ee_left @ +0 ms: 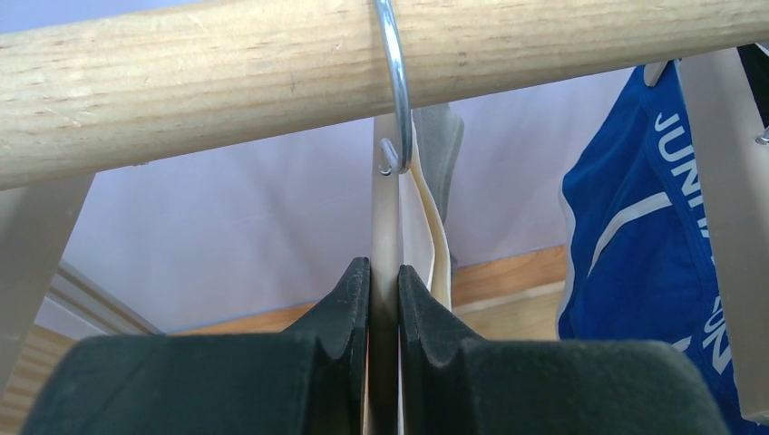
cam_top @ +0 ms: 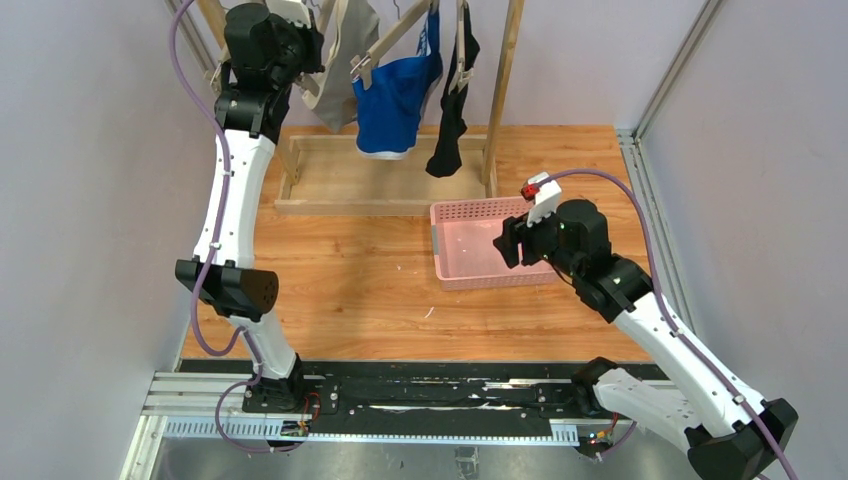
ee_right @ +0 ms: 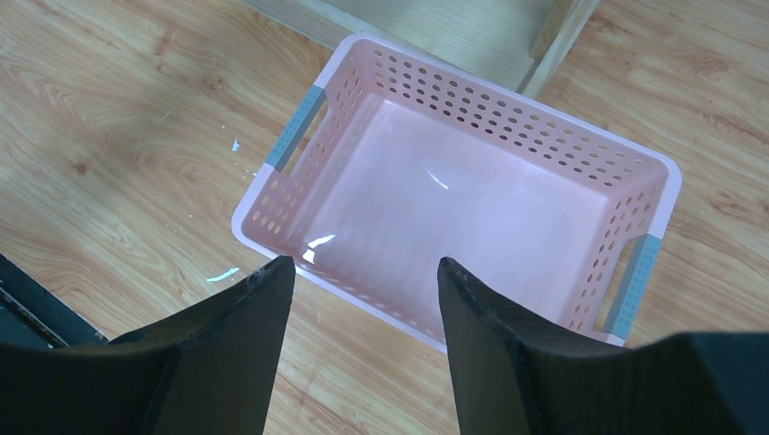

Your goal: Remove the underwear clipped to the hanger

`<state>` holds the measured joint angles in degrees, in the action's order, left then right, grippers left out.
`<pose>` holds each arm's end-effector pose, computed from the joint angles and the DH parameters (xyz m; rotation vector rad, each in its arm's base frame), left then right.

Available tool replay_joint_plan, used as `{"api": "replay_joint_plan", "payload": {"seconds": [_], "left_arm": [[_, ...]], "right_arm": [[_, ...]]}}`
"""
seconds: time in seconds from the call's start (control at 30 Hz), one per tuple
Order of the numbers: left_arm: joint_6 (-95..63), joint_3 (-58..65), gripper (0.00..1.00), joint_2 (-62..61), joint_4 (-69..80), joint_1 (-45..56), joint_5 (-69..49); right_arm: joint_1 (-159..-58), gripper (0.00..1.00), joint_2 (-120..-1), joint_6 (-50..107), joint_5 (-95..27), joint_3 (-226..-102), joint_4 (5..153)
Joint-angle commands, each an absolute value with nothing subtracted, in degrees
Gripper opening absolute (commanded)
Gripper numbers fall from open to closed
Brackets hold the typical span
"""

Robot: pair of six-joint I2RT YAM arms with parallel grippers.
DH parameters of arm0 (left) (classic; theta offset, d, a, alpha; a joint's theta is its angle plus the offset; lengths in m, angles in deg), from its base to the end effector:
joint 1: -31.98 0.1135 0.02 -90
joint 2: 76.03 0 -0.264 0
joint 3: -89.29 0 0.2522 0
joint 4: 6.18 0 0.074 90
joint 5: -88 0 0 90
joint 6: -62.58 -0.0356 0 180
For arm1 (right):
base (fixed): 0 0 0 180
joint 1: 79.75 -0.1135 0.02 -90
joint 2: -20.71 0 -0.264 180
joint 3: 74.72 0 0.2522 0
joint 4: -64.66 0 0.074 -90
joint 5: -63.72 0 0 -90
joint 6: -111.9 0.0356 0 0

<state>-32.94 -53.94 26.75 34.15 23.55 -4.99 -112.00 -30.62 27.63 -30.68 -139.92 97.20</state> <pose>0.3755 -0.0575 0.5348 0.2312 1.5521 -0.0808 0.1708 0.1110 0.3450 -0.4943 1.8656 0.5206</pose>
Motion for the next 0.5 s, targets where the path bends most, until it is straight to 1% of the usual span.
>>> {"api": "replay_joint_plan", "payload": {"seconds": [0.0,0.23,0.47], "left_arm": [[-33.0,-52.9,0.00,24.3,30.3,23.9,-5.7],[-32.7,-47.4,0.00,20.0,22.8,23.9,-3.9],[-32.3,-47.7,0.00,18.9,21.1,23.9,-5.1]], "right_arm": [[-113.1,0.61,-30.2,27.8,-29.4,-138.8,95.7],[-113.3,0.60,-31.5,27.8,-29.7,-138.3,94.8],[-113.5,0.60,-31.5,27.9,-29.5,-137.2,93.4]]}}
